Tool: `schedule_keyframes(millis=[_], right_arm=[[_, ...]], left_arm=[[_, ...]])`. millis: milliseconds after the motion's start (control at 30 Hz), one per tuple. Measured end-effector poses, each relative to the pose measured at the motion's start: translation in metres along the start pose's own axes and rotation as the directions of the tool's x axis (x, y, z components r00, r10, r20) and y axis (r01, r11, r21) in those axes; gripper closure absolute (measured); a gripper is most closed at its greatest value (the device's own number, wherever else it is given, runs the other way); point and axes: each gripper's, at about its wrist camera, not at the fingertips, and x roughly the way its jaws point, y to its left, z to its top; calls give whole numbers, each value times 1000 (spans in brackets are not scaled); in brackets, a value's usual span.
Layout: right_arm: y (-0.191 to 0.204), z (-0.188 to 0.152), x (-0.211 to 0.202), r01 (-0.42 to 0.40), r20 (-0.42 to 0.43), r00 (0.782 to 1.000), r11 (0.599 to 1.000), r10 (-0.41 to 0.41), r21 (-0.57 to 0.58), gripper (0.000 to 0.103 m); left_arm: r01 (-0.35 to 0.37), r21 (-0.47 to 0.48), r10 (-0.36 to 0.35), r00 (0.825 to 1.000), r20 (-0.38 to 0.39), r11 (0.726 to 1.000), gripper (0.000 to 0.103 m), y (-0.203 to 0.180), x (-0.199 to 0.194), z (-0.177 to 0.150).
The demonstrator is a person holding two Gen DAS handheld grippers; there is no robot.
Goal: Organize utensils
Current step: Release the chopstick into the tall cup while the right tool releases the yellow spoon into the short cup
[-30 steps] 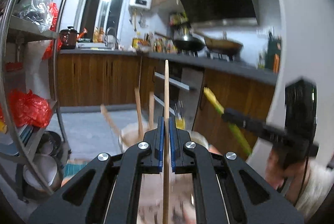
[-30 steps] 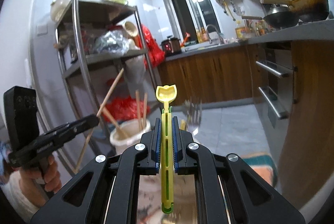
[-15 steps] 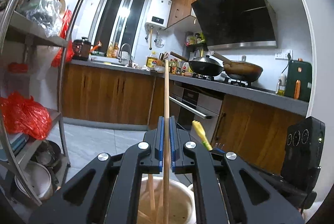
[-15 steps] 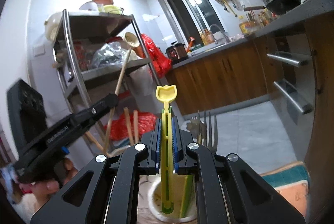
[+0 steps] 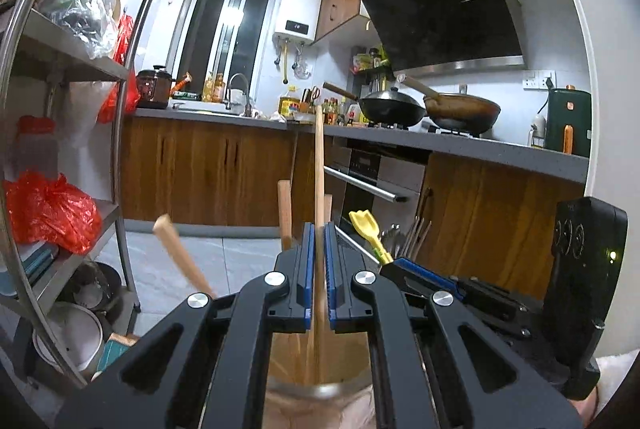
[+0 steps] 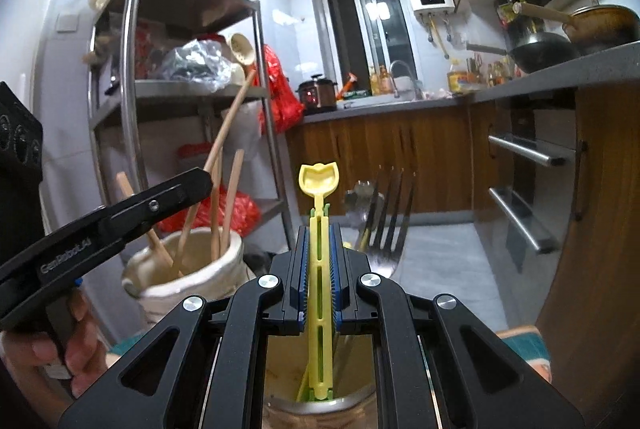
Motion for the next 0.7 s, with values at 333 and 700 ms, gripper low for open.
schedule_keyframes(millis=[333,700], right_arm=[[-4,-1,-19,23,-75,997,1000,-22,10,93],[-3,-7,-29,82,-147,986,997,-79,14,93]], left_arm=[[12,-14,-13,998,-58,1000,98,4,-14,-11],[-7,-2,7,995,-102,1000,98,3,-20,-15]])
